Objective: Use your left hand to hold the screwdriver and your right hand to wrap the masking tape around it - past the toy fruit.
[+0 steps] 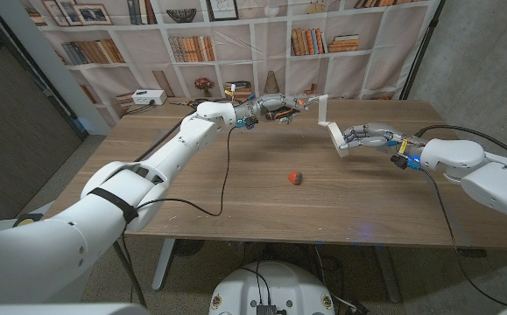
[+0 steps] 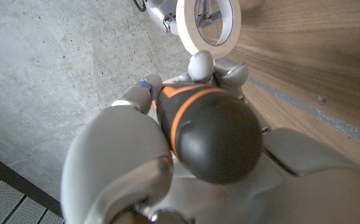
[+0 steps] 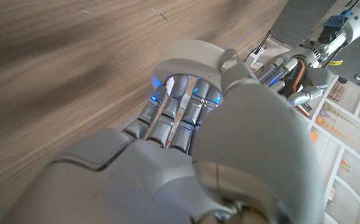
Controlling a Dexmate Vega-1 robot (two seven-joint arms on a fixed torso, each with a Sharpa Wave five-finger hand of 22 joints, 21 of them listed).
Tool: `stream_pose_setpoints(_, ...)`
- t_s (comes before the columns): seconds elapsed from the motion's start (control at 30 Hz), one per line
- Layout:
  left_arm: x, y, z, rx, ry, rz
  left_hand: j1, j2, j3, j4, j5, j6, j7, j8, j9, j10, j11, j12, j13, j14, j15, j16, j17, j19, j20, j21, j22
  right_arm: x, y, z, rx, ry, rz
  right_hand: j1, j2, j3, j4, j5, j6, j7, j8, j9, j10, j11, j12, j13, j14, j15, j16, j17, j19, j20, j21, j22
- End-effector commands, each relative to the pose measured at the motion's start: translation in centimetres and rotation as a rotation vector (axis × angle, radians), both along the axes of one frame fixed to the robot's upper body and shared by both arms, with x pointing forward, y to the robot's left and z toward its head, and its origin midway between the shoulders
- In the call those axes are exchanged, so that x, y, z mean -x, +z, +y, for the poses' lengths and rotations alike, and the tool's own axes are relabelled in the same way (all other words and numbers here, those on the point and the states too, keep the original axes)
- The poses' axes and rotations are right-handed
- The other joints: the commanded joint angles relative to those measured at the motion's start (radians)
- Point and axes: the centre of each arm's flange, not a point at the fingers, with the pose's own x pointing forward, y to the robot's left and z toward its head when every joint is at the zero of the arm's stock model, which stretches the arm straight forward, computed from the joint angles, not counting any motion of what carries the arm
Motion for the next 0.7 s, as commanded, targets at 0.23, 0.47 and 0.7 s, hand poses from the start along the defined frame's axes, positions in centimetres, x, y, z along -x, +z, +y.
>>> stream_pose_setpoints(0.23, -0.4, 0.1, -0.4, -0.015, -0.033, 0.041, -0.005, 0.062, 0.233, 0.224, -0.002, 0.007, 0.005, 0.007, 0.002, 0.005, -0.002, 0.001, -0.006, 0.094, -0.097, 0.003, 0.004, 0.005, -0.072, 0.004, 0.004, -5.3, 1.5, 1.2, -0.108, -0.029, -0.088, -0.161, 0.170, 0.194, 0.187, 0.001, 0.009, 0.003, 0.051, 0.058, 0.004, -0.005, 0.007, 0.416, -0.009, -0.158, 0.004, 0.005, -0.002, -0.035, 0.014, 0.001)
stream_pose_setpoints(0.47, -0.3, -0.1, -0.7, -0.029, -0.050, 0.052, -0.004, 0.063, 0.232, 0.223, -0.003, 0.008, 0.007, 0.007, -0.001, 0.005, -0.001, 0.004, -0.001, 0.094, -0.096, 0.001, 0.002, 0.006, -0.072, 0.003, 0.001, -6.3, 2.4, 1.7, -0.141, -0.028, -0.124, -0.162, 0.170, 0.194, 0.187, 0.000, 0.007, 0.003, 0.055, 0.060, 0.003, -0.005, 0.007, 0.412, -0.011, -0.159, 0.004, 0.005, -0.004, -0.037, 0.018, 0.000)
stream_pose_setpoints(0.7, -0.3, -0.3, -0.7, -0.036, -0.055, 0.061, -0.002, 0.063, 0.232, 0.221, -0.005, 0.005, 0.006, 0.007, 0.001, 0.007, -0.003, 0.004, -0.004, 0.096, -0.096, 0.004, 0.004, 0.006, -0.072, 0.004, 0.002, -6.8, 2.7, 1.5, -0.221, -0.081, -0.181, -0.165, 0.170, 0.194, 0.188, 0.000, 0.006, 0.002, 0.059, 0.061, 0.000, -0.007, 0.011, 0.415, -0.013, -0.160, 0.004, 0.004, -0.007, -0.038, 0.022, -0.001)
